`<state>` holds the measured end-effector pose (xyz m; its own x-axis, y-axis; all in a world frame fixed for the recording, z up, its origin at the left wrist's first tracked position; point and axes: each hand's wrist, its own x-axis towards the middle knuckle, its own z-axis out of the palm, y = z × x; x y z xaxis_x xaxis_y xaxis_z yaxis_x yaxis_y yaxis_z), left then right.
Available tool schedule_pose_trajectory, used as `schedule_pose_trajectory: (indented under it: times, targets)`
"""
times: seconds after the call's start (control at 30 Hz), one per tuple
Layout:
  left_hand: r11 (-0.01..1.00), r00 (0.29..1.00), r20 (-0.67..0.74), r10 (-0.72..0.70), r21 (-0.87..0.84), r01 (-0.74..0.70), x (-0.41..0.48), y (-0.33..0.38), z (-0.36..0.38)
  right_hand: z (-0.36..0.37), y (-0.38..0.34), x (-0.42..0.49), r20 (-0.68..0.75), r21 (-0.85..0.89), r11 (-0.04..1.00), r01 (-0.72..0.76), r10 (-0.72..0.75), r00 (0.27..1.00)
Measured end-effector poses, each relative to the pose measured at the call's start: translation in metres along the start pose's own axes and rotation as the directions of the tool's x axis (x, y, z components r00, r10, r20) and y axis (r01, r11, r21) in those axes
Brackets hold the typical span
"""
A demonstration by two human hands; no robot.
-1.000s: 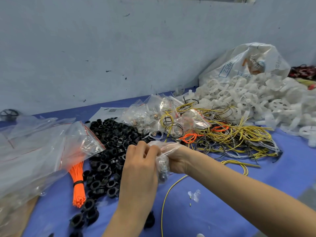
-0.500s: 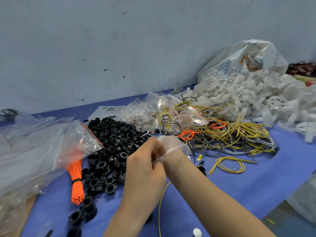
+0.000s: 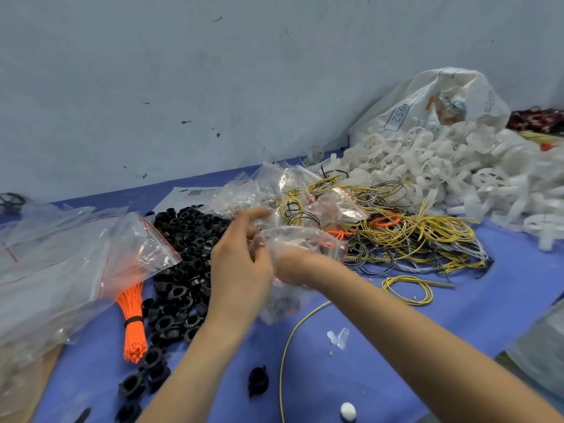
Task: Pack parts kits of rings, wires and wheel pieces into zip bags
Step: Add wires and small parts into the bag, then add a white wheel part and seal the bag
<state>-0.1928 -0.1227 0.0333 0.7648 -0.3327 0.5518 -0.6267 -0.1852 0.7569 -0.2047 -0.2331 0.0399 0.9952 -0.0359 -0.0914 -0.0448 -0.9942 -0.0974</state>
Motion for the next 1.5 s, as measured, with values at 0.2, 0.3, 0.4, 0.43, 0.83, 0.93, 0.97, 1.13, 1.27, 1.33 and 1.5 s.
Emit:
schedule_pose_trajectory:
  times: [0.2,0.3,0.4,0.43,0.83,0.93,0.97,1.13,1.27,1.33,1.5]
  targets:
    - [0.958,0.959,-0.024,0.282,0.057,-0.281,0.011,0.016,0.008,-0.034,0.015,-0.002,0.117,-0.046,0.99,-0.132,0.137,0.984]
    - [0.921,0.932,0.043,0.359,0.145,-0.362,0.016,0.02,0.011,-0.024,0.022,0.0,0.087,-0.265,0.963,-0.04,0.065,0.994]
    - [0.903,0.936,0.084,0.342,0.245,-0.352,0.023,0.018,0.004,-0.042,0.019,-0.005,0.066,-0.081,0.984,-0.156,0.162,0.985]
    - [0.897,0.941,0.077,0.33,0.286,-0.338,0.026,0.017,0.0,-0.052,0.02,-0.008,0.072,-0.074,0.987,-0.141,0.146,0.987]
    - [0.988,0.868,0.489,0.086,0.071,-0.138,0.03,-0.025,0.001,-0.076,0.155,-0.065,-0.24,0.925,0.353,0.143,0.249,0.938]
    - [0.996,0.942,0.333,0.047,0.051,-0.068,0.037,-0.027,0.02,-0.063,0.239,-0.042,-0.267,0.946,0.324,0.01,0.761,0.592]
    - [0.997,0.949,0.314,0.043,0.042,-0.059,0.038,-0.028,0.024,-0.055,0.266,-0.032,-0.282,0.898,0.411,-0.157,0.812,0.51]
    - [0.999,0.967,0.255,0.032,-0.001,-0.033,0.045,-0.045,0.018,-0.027,0.353,0.005,-0.337,0.561,0.558,-0.611,0.829,0.447]
    - [0.999,0.971,0.236,0.026,0.037,-0.036,0.061,-0.068,0.011,-0.015,0.373,0.026,-0.209,0.435,0.533,-0.726,0.844,0.495]
    - [0.996,0.964,0.263,0.037,0.068,-0.056,0.071,-0.077,0.008,-0.012,0.375,0.036,-0.193,0.416,0.544,-0.728,0.836,0.514]
    - [0.999,0.963,0.269,-0.03,0.04,0.02,0.084,-0.096,0.004,-0.011,0.375,0.046,-0.078,0.552,0.522,-0.651,0.809,0.583]
